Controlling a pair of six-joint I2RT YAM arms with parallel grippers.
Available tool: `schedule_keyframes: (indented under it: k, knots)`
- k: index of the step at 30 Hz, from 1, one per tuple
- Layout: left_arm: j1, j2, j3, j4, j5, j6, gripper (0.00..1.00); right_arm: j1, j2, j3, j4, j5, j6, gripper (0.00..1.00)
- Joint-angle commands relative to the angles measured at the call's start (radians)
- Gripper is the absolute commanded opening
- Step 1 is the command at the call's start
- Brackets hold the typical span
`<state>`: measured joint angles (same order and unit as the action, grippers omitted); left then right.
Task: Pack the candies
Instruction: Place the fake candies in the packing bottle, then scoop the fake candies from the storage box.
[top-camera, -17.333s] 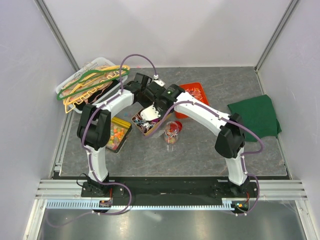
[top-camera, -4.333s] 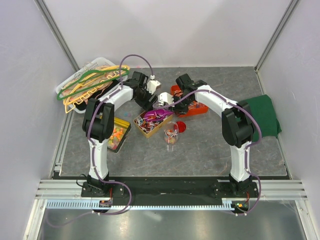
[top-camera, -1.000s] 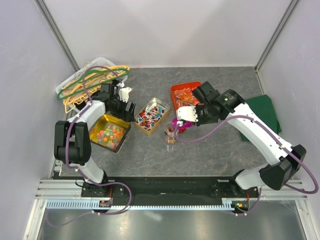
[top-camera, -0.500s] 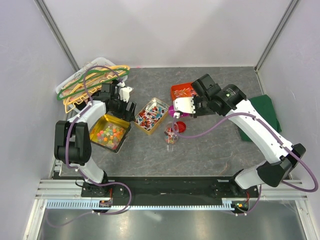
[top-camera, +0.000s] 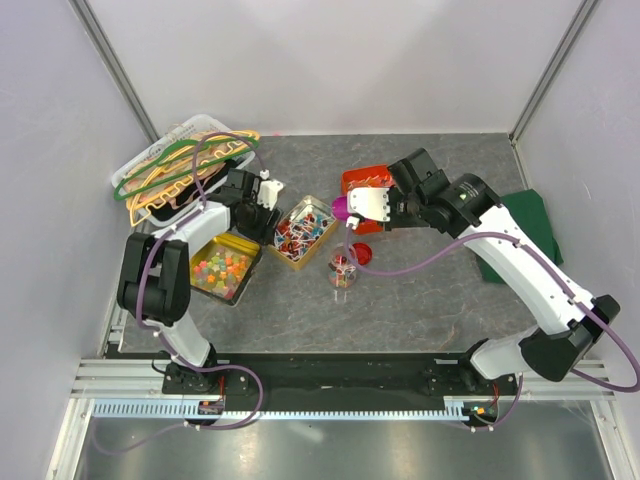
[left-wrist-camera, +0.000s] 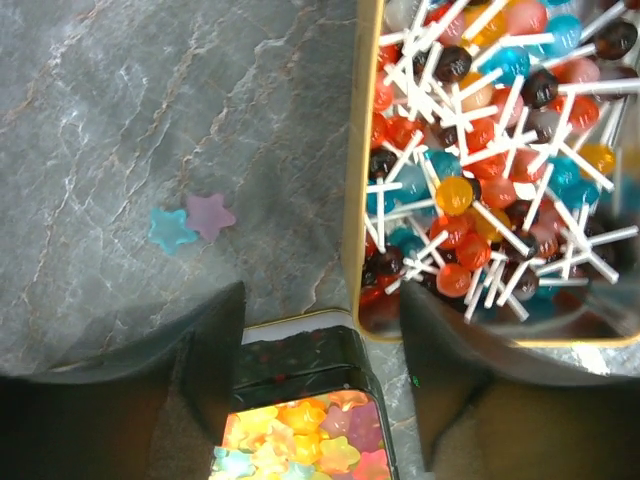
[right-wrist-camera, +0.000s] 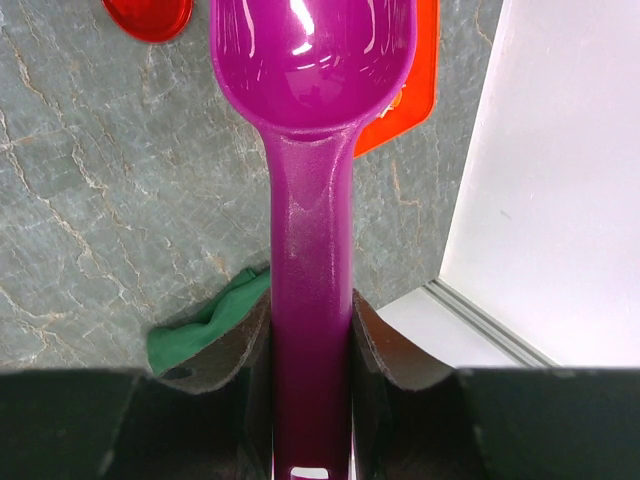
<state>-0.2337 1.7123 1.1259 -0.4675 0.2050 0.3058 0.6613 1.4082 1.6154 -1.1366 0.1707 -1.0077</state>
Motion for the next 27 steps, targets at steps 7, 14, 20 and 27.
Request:
schedule_keyframes:
  k: [7,14,20,27]
  knots:
    - [-0.026,0.075,0.084,0.003,-0.085,0.015,0.34,0.000,-0.038,-0.015,0.057,-0.014,0.037,0.00]
    - [-0.041,0.154,0.196,-0.006,-0.090,0.093,0.07,-0.025,-0.040,-0.028,0.072,-0.014,0.038,0.00]
    - [-0.050,0.239,0.357,-0.022,-0.130,0.231,0.02,-0.063,-0.026,-0.040,0.097,-0.049,0.047,0.00]
    - [-0.061,0.308,0.446,-0.036,-0.035,0.424,0.02,-0.092,0.008,-0.034,0.123,-0.105,0.080,0.00]
